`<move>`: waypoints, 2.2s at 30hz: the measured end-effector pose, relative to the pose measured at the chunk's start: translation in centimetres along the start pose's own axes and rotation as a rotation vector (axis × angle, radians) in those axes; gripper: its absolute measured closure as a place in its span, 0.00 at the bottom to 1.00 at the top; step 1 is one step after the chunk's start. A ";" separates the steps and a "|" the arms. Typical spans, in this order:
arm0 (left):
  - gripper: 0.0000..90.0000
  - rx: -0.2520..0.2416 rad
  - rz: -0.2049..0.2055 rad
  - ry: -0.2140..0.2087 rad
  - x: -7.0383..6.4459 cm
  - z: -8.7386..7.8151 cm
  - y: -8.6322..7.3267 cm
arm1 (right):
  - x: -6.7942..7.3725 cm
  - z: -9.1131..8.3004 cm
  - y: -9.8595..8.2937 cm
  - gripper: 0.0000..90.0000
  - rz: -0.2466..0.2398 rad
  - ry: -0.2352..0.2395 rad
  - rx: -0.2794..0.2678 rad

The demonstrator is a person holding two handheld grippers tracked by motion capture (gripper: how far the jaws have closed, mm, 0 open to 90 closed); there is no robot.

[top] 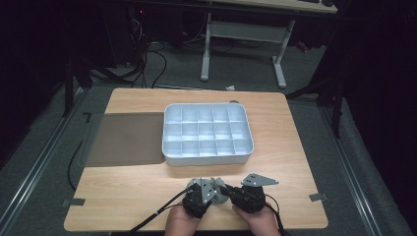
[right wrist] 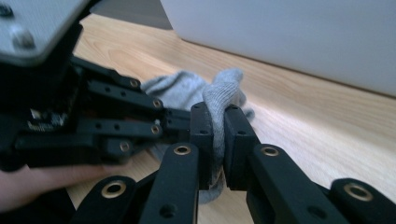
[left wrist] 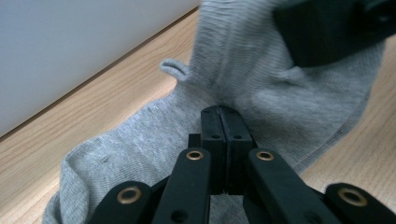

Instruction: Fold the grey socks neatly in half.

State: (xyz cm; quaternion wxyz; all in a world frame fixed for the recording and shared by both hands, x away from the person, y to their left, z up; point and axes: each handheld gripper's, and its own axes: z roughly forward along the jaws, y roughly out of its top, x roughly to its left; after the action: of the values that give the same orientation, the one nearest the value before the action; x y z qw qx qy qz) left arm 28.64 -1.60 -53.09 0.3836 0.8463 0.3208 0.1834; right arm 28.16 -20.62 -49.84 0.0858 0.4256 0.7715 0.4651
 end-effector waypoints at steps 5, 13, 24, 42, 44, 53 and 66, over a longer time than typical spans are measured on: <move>0.89 -0.005 -0.050 -0.037 0.8 -0.2 0.1 | -0.3 0.4 0.3 0.94 -0.013 -0.019 0.006; 0.70 -0.101 -0.129 -0.040 3.5 -3.6 -1.0 | -0.9 0.2 0.2 0.94 -0.009 -0.053 0.025; 0.60 -0.107 -0.207 -0.111 5.7 -6.7 -4.6 | -0.6 0.1 0.3 0.94 -0.024 -0.080 0.046; 0.81 -0.040 -0.330 -0.173 7.1 -3.8 -4.1 | -0.6 0.0 0.5 0.94 -0.032 -0.119 0.053; 0.86 -0.039 -0.331 -0.182 7.1 -3.7 -4.2 | -0.4 0.1 0.7 0.94 -0.047 -0.131 0.051; 0.86 -0.067 -0.339 -0.222 7.0 -3.9 -4.3 | 0.7 0.4 1.5 0.94 -0.083 -0.171 0.061; 0.84 -0.081 -0.323 -0.243 6.0 -3.9 -4.2 | 2.3 1.7 2.3 0.93 -0.158 -0.209 0.082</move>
State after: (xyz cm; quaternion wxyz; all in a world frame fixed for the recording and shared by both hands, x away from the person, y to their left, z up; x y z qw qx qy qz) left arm 29.17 6.68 -53.40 0.4777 0.7837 0.3959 0.0290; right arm 28.96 -17.39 -48.36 0.1845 0.4126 0.8080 0.3779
